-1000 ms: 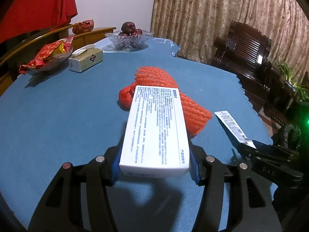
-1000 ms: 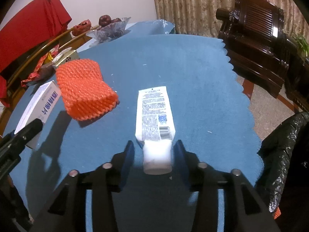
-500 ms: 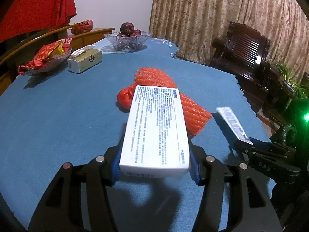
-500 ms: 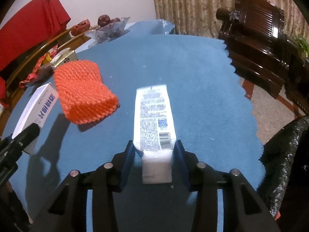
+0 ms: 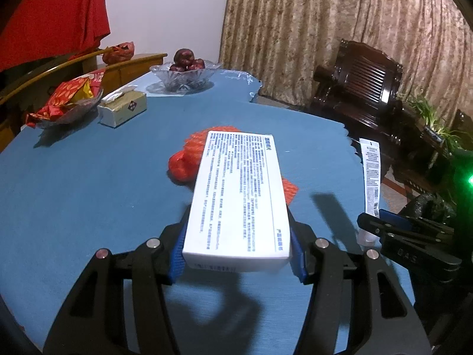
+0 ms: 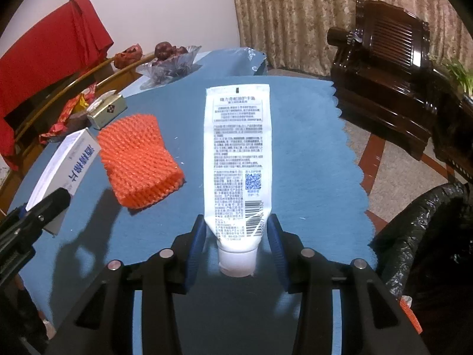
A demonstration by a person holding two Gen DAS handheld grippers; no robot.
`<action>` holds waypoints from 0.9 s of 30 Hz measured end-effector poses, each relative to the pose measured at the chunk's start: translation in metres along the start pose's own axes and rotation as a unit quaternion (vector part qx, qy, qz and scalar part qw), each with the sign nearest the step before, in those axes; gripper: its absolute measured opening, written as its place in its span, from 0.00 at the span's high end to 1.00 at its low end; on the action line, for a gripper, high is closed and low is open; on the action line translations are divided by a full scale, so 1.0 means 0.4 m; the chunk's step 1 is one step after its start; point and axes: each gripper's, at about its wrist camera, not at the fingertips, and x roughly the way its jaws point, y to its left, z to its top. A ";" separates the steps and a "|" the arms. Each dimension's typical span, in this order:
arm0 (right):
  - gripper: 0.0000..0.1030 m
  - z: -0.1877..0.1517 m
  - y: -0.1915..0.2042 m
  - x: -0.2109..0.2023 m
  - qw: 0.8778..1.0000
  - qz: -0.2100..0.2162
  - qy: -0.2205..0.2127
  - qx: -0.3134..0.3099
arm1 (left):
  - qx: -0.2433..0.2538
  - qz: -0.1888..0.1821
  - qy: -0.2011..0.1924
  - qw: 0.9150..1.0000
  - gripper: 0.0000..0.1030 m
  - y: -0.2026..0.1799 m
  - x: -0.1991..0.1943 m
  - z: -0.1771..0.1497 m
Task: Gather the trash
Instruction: 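Lift the box and tube and carry both over the bin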
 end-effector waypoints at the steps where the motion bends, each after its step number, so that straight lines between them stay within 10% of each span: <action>1: 0.59 0.001 -0.002 -0.002 1.000 0.000 -0.002 0.002 | 0.001 -0.001 0.000 1.000 0.47 -0.001 -0.001 -0.001; 27: 0.60 0.049 -0.098 -0.258 0.995 -0.007 -0.097 0.023 | 0.047 -0.057 -0.037 0.997 0.47 -0.187 -0.054 0.059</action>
